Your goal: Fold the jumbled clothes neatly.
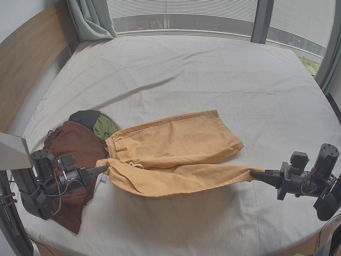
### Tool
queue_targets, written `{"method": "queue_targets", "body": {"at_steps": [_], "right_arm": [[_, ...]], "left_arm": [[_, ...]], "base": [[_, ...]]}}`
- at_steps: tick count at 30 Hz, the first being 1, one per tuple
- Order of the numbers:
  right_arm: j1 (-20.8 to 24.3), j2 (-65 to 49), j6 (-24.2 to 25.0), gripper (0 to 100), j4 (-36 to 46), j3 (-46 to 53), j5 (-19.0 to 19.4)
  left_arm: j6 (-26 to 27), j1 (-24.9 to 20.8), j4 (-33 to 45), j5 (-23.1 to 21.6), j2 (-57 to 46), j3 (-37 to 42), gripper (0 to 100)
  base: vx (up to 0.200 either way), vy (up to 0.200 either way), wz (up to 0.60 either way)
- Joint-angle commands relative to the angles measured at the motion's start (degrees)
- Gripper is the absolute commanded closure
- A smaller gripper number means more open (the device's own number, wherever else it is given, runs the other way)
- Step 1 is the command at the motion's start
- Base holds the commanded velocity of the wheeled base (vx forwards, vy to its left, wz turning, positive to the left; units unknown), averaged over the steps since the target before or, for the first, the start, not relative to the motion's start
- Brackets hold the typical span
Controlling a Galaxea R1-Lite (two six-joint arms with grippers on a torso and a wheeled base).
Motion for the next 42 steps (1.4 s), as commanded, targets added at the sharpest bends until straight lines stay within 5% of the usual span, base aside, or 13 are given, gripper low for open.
{"method": "queue_targets", "body": {"at_steps": [1, 23, 27, 42], "right_arm": [[0.0, -0.6, 0.0, 100, 0.0, -0.1, 0.0], [0.3, -1.3, 0.5, 100, 0.0, -2.0, -1.6], [1.1, -0.9, 1.6, 100, 0.0, -4.6, -4.1], [0.4, 3.9, 6.5, 100, 0.1, -13.3, -4.3]], "left_arm": [[-0.1, 0.3, 0.0, 0.0, 0.2, -0.3, 100], [-0.2, 1.5, 0.0, 0.3, -0.5, -1.1, 100], [-0.2, 1.9, 0.0, 0.4, -1.2, -1.3, 100], [-1.9, 1.6, 0.0, 3.5, -1.6, -2.3, 100]], "base": [[0.000, 0.000, 0.00], [0.000, 0.000, 0.00], [0.000, 0.000, 0.00], [0.000, 0.000, 0.00]]}}
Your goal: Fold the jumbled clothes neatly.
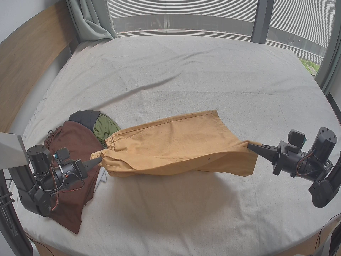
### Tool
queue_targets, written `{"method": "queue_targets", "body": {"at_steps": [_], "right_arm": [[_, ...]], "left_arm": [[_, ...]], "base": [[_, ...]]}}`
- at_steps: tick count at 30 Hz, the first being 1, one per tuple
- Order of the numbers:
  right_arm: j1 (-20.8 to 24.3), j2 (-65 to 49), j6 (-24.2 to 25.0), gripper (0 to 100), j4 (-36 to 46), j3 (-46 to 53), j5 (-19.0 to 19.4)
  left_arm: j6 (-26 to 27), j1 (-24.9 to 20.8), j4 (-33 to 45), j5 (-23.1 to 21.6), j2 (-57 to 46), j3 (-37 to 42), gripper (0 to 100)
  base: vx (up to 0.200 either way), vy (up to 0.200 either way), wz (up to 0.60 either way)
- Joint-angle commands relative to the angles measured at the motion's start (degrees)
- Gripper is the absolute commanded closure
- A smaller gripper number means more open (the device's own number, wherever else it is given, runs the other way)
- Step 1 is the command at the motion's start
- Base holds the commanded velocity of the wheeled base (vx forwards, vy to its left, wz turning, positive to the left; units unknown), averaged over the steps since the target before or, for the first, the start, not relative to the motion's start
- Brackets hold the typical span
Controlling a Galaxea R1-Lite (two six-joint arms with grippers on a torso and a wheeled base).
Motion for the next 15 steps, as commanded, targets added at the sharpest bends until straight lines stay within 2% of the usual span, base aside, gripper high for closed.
{"method": "queue_targets", "body": {"at_steps": [1, 3, 7, 15], "right_arm": [[-0.2, 2.4, 0.2, 100, 0.0, -1.9, 0.0], [-0.2, 2.4, 0.2, 100, 0.0, -1.9, 0.0], [-1.0, 5.7, 3.2, 100, 0.0, -9.0, -0.1], [-1.0, 6.7, 6.5, 100, 0.1, -14.5, -0.4]], "left_arm": [[0.0, 0.0, -0.1, 0.2, -0.1, -0.3, 100], [0.0, 0.0, -0.1, 0.2, -0.1, -0.3, 100], [-2.5, -0.4, -0.1, 1.5, -0.1, -1.0, 100], [-2.9, -0.5, -0.1, 1.8, 0.1, -1.3, 100]], "base": [[0.000, 0.000, 0.00], [0.000, 0.000, 0.00], [0.000, 0.000, 0.00], [0.000, 0.000, 0.00]]}}
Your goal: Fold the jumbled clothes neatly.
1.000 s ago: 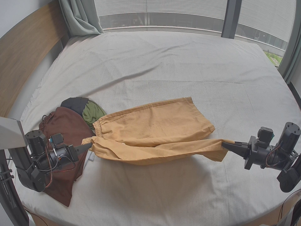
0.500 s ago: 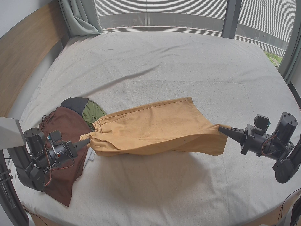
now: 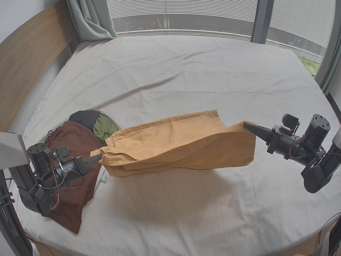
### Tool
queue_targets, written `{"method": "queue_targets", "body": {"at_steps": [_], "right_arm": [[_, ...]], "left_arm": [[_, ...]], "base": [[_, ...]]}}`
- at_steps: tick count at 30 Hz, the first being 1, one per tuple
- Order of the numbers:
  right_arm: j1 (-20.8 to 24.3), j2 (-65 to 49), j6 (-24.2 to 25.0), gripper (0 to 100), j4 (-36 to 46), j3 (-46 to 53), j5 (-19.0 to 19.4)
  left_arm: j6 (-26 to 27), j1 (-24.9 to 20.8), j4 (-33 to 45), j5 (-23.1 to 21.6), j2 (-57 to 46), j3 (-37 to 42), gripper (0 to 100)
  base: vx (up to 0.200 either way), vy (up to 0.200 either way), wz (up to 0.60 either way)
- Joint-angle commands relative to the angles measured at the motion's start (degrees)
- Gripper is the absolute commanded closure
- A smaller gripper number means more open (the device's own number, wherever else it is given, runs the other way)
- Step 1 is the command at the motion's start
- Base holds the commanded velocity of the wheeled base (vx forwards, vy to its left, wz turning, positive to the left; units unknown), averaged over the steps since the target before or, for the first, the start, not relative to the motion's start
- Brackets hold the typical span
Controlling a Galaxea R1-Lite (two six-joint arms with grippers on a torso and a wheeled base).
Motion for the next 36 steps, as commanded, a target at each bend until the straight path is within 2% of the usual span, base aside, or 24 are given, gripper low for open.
{"method": "queue_targets", "body": {"at_steps": [1, 15, 19, 36], "right_arm": [[0.0, 1.5, 0.8, 100, 0.0, -2.6, -0.1], [-1.5, 7.5, 4.5, 100, 0.0, -11.0, -0.1], [-2.0, 9.9, 6.3, 100, 0.0, -14.6, -0.1], [-3.5, 21.4, 9.3, 100, 0.0, -29.4, -0.1]], "left_arm": [[-0.2, -0.1, 0.0, 0.1, 0.2, -0.2, 100], [-2.5, -2.4, 0.0, 4.9, 0.7, -2.4, 100], [-4.9, -2.5, 0.0, 6.3, 0.6, -3.7, 100], [-6.1, -3.4, 0.0, 6.9, 1.9, -4.8, 100]], "base": [[0.000, 0.000, 0.00], [0.000, 0.000, 0.00], [0.000, 0.000, 0.00], [0.000, 0.000, 0.00]]}}
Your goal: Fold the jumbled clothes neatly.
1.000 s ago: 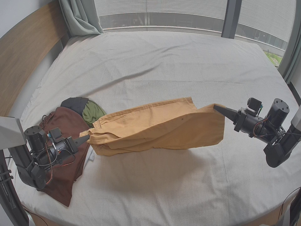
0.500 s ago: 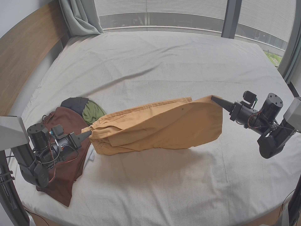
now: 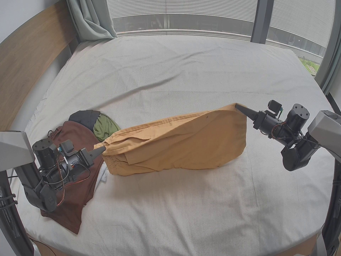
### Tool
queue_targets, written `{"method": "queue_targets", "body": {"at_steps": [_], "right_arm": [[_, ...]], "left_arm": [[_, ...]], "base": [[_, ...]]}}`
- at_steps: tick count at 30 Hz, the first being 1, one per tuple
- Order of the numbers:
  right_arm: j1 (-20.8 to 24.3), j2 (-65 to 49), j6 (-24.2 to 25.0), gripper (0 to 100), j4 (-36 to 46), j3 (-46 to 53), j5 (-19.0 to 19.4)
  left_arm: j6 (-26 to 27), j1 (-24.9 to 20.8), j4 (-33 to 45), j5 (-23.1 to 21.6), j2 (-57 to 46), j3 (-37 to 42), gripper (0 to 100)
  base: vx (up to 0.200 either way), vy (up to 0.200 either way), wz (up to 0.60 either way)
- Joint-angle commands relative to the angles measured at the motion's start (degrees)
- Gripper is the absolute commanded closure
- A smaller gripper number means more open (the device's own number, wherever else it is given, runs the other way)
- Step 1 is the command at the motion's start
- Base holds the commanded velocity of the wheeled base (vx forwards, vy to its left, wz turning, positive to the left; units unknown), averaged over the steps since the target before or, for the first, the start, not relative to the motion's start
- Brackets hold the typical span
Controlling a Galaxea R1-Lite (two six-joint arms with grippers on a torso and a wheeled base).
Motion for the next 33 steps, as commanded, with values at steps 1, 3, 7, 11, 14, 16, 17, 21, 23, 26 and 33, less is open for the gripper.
{"method": "queue_targets", "body": {"at_steps": [1, 3, 7, 11, 14, 16, 17, 21, 23, 26, 33], "right_arm": [[0.0, 3.5, 0.2, 100, 0.0, -3.0, 0.0], [0.3, 3.9, 0.2, 100, 0.7, -4.4, 0.0], [0.5, 4.4, 0.4, 100, 2.9, -6.9, 0.0], [0.5, 4.8, 0.3, 100, 5.3, -9.0, 0.0], [0.7, 5.5, 0.3, 100, 6.5, -10.0, 0.0], [0.7, 6.8, 0.3, 100, 7.3, -11.6, -0.1], [0.7, 7.4, 0.3, 100, 7.5, -11.9, -0.1], [0.6, 8.9, 0.3, 100, 8.3, -13.7, -0.1], [0.5, 9.8, 0.3, 100, 9.9, -15.4, -0.3], [0.3, 11.1, 0.2, 100, 11.2, -17.5, -0.3], [0.5, 13.4, 0.1, 100, 12.8, -20.3, -0.3]], "left_arm": [[-0.2, -0.1, 0.0, 0.1, 0.9, -0.6, 100], [-0.5, 0.2, 0.0, 1.0, 1.0, -1.5, 100], [-0.4, 0.0, 0.0, 1.7, 1.9, -2.4, 100], [-0.7, -0.1, 0.0, 2.4, 2.9, -4.0, 100], [-2.2, -0.7, 0.0, 2.6, 3.5, -4.7, 100], [-3.2, -1.1, 0.0, 2.8, 4.5, -5.8, 100], [-3.2, -1.1, 0.0, 3.1, 5.1, -6.3, 100], [-3.5, -1.1, 0.0, 3.8, 6.3, -8.1, 100], [-3.6, -1.0, 0.0, 3.9, 7.3, -9.2, 100], [-3.9, -0.9, 0.0, 3.9, 8.4, -10.2, 100], [-4.2, -0.3, 0.0, 4.0, 9.4, -11.3, 100]], "base": [[0.000, 0.000, 0.00], [0.000, 0.000, 0.00], [0.000, 0.000, 0.00], [0.000, 0.000, 0.00], [0.000, 0.000, 0.00], [0.000, 0.000, 0.00], [0.000, 0.000, 0.00], [0.000, 0.000, 0.00], [0.000, 0.000, 0.00], [0.000, 0.000, 0.00], [0.000, 0.000, 0.00]]}}
